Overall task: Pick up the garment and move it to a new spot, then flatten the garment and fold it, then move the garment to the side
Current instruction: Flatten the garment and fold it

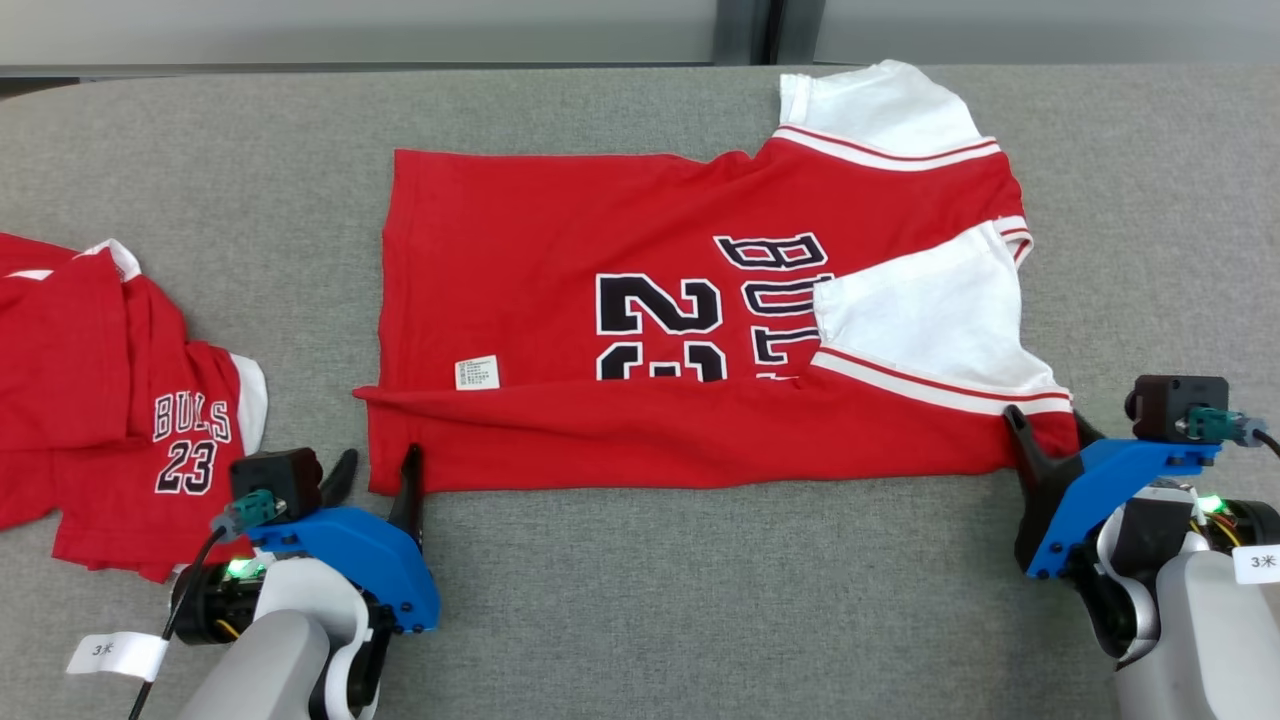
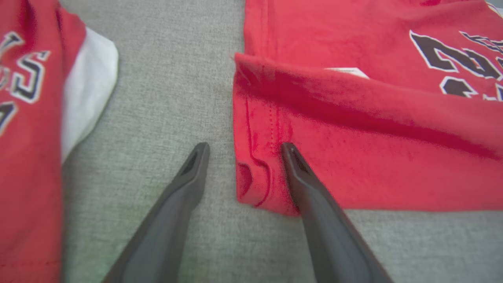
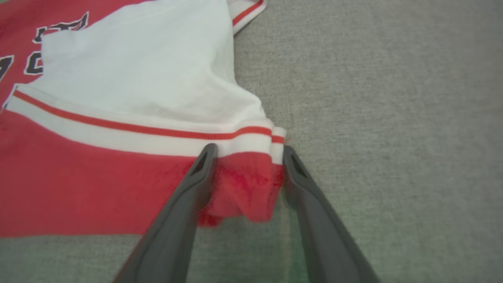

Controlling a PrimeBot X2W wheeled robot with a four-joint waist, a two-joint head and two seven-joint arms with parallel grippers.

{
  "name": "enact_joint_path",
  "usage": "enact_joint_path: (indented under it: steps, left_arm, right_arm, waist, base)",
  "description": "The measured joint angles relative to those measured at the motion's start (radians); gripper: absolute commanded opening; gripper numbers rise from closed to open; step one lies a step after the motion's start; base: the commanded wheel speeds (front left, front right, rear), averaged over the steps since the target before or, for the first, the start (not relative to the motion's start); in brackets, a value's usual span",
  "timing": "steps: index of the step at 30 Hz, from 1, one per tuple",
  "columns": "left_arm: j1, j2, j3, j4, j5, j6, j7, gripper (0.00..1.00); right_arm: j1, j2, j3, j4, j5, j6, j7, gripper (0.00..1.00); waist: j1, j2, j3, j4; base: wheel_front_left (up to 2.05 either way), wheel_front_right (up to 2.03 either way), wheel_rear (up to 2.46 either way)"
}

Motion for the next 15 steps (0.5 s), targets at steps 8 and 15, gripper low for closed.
enact_joint_path:
  steps: [8, 15]
  left_arm:
    - [0.022, -0.026, 0.000, 0.015, -0.036, -0.026, -0.013, 0.00]
    - [0.140, 0.004, 0.018, -0.079, -0.063, 0.002, -0.020, 0.00]
  right_arm:
    - [0.069, 0.008, -0.021, -0.081, 0.011, 0.002, -0.019, 0.00]
    - [0.204, 0.008, -0.030, -0.254, 0.059, 0.002, 0.022, 0.00]
  waist:
    - [0.0004, 0.0000, -0.040, 0.004]
    - [0.0004, 0.0000, -0.094, -0.008]
  base:
    - [0.00, 0.00, 0.00]
    - [0.00, 0.00, 0.00]
